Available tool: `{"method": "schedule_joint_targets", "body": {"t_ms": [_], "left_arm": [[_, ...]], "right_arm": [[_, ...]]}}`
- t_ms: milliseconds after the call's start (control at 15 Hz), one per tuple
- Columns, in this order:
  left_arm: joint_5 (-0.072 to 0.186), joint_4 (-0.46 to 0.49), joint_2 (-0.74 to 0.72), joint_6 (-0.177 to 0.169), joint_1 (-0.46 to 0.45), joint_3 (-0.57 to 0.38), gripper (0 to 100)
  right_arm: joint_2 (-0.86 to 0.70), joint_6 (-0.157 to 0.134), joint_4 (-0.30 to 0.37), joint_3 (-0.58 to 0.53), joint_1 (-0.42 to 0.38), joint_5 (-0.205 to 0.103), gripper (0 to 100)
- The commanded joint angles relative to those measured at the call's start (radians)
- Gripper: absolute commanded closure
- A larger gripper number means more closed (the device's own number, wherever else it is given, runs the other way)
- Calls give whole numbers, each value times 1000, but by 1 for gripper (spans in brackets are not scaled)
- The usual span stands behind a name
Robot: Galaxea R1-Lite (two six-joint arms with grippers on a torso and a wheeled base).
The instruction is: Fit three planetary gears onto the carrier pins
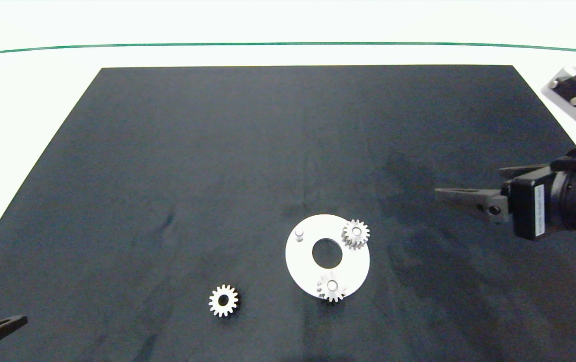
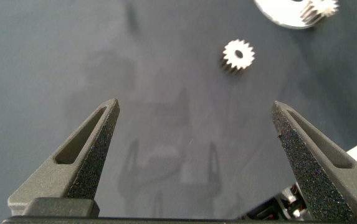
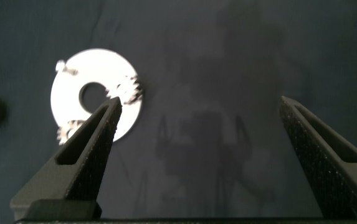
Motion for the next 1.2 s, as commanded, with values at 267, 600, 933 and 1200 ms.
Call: {"method": "schedule_joint_targets", "body": {"t_ms": [267,600,933,1200], "left_arm": [[1,-283,338,25,-109,89,0],[8,-456,504,98,-176,128,0],[9,-478,519,249,-201,143,0],[31,-521,590,301,-196,123,0]], "right_arm": [[-108,-3,48,-14,-33,-1,0],[-114,0,48,-29,-33,-1,0],[-122,2,48,-34,-33,-1,0],[-128,2,48,-34,-33,-1,0]]}}
